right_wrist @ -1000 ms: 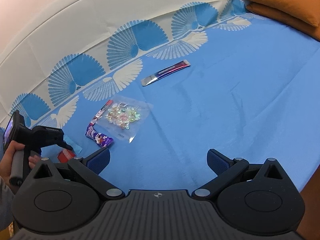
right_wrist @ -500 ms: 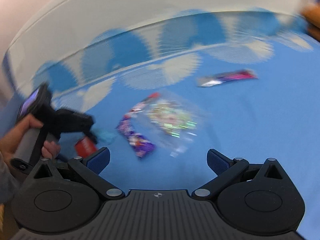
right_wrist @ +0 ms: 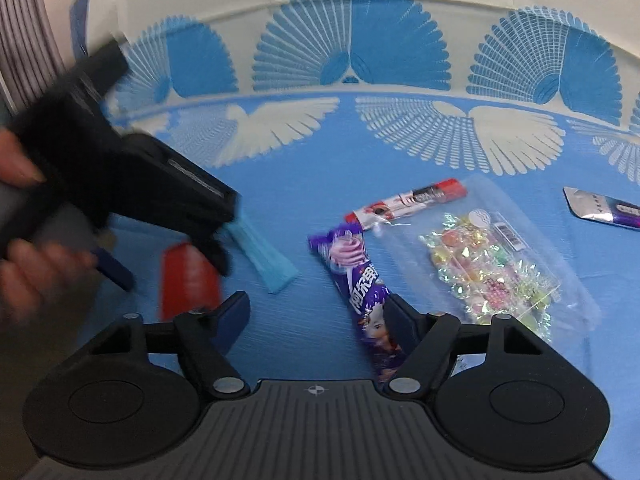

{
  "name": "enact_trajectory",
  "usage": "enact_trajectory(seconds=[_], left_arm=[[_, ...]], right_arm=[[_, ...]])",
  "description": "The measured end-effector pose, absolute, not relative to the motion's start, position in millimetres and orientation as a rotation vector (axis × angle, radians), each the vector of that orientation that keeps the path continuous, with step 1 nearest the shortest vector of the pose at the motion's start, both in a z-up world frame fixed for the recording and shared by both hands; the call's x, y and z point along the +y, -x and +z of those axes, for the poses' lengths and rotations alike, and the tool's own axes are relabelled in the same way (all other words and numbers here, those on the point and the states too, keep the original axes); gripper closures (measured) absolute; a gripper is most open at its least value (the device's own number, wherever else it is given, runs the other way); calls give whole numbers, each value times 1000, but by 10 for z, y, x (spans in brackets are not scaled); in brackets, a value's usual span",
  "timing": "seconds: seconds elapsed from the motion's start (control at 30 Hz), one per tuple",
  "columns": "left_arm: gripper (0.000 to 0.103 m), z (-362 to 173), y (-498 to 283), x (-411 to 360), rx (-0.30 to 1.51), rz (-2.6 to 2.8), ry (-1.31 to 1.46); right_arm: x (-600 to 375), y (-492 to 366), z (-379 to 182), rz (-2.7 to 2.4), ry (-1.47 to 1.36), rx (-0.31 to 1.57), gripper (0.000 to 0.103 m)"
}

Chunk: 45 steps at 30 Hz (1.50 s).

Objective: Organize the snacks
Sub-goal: 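Grasp the red chocolate bar with the left tool while the right tool grasps the purple candy bar, then carry the red bar and purple bar over the box with both tools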

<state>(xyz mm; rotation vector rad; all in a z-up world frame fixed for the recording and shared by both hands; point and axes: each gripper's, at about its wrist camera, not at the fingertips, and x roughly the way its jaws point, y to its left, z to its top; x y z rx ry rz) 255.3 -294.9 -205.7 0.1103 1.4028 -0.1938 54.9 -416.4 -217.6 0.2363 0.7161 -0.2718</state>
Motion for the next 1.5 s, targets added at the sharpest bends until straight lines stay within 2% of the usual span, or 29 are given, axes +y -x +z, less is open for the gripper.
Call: enact_trajectory(seconds=[0.03, 0.07, 0.1, 0.27, 0.73, 0.9, 1.23, 1.5], left_arm=[[49, -2005, -2536, -2948, 1392, -198, -104], [55, -1950, -2521, -2943, 1389, -212, -98], [56, -1915, -2507, -2930, 1403, -232, -86], [56, -1631, -2198, -2784, 1368, -353, -82], [56, -343, -734, -1905, 1067, -604, -261], [56, -61, -303, -1293, 1040, -613, -280], [56, 171, 297, 91, 1015, -507, -257], [56, 294, 391, 648, 962, -473, -174]], right_arm=[[-4153, -551, -2218, -302, -207, 721, 38], [-4152, -563, -2266, -344, -175, 735, 69], [-4147, -542, -2269, -396, -146, 727, 82], [-4101, -173, -2077, -390, -275, 724, 89], [-3336, 1155, -1192, -483, -460, 526, 89], [-2926, 1434, -768, -439, -433, 463, 89], [-1711, 1633, -203, -221, -362, 429, 89], [-1099, 1625, -48, -145, -278, 460, 89]])
